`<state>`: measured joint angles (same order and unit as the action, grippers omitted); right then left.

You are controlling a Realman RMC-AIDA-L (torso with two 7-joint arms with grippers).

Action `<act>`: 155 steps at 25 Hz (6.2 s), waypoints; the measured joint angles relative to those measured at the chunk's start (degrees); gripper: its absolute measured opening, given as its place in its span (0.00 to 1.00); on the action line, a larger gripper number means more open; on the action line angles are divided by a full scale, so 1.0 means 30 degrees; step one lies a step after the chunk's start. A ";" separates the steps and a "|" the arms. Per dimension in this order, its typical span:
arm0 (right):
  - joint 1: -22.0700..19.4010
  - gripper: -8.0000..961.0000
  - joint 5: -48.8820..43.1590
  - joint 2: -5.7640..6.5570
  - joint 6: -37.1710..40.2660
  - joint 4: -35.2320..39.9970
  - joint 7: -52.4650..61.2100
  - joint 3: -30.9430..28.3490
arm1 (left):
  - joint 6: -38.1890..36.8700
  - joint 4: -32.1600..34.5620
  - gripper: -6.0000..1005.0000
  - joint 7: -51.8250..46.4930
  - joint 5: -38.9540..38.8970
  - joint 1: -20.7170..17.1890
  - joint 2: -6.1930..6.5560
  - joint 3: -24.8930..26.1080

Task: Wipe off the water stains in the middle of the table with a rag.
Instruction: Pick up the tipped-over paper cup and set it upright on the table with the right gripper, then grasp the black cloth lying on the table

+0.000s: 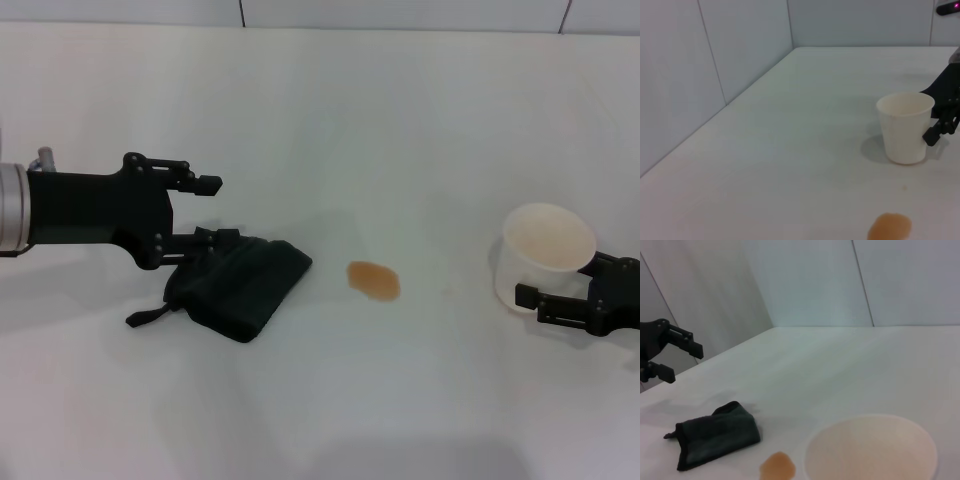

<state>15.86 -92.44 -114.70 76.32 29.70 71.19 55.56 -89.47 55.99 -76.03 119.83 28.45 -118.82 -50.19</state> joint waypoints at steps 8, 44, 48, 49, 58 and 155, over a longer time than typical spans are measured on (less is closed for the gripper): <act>-0.0113 0.89 0.0050 -0.0016 -0.0184 -0.0095 -0.0055 -0.0105 | 0.0008 0.0001 0.55 0.0001 0.0000 0.0009 0.0000 0.0010; -0.1529 0.89 -0.0040 0.0159 0.2491 0.0917 -0.0181 -0.1670 | 0.0027 0.0000 0.54 0.0001 -0.0074 0.0009 0.0000 0.0097; -0.1566 0.89 0.0067 0.0155 0.2986 0.1128 -0.0143 -0.2035 | 0.0109 0.0000 0.54 0.0001 -0.0075 0.0008 0.0000 0.0115; -0.1609 0.89 0.0069 0.0135 0.3268 0.1246 -0.0138 -0.2311 | 0.0158 0.0001 0.54 0.0002 -0.0081 0.0008 0.0000 0.0117; -0.1743 0.89 0.0116 0.0039 0.5219 0.2616 -0.0009 -0.3594 | 0.0301 0.0000 0.54 0.0001 -0.0252 0.0021 0.0000 0.0119; 0.0405 0.88 0.0854 -0.0143 0.7154 0.4916 0.1902 -0.0042 | 0.0605 -0.4882 0.52 -0.8308 1.0288 0.7070 0.0646 -0.1717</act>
<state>17.07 -89.88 -115.13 97.78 44.45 76.90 55.44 -87.65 41.34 -100.95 150.69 49.66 -116.89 -55.34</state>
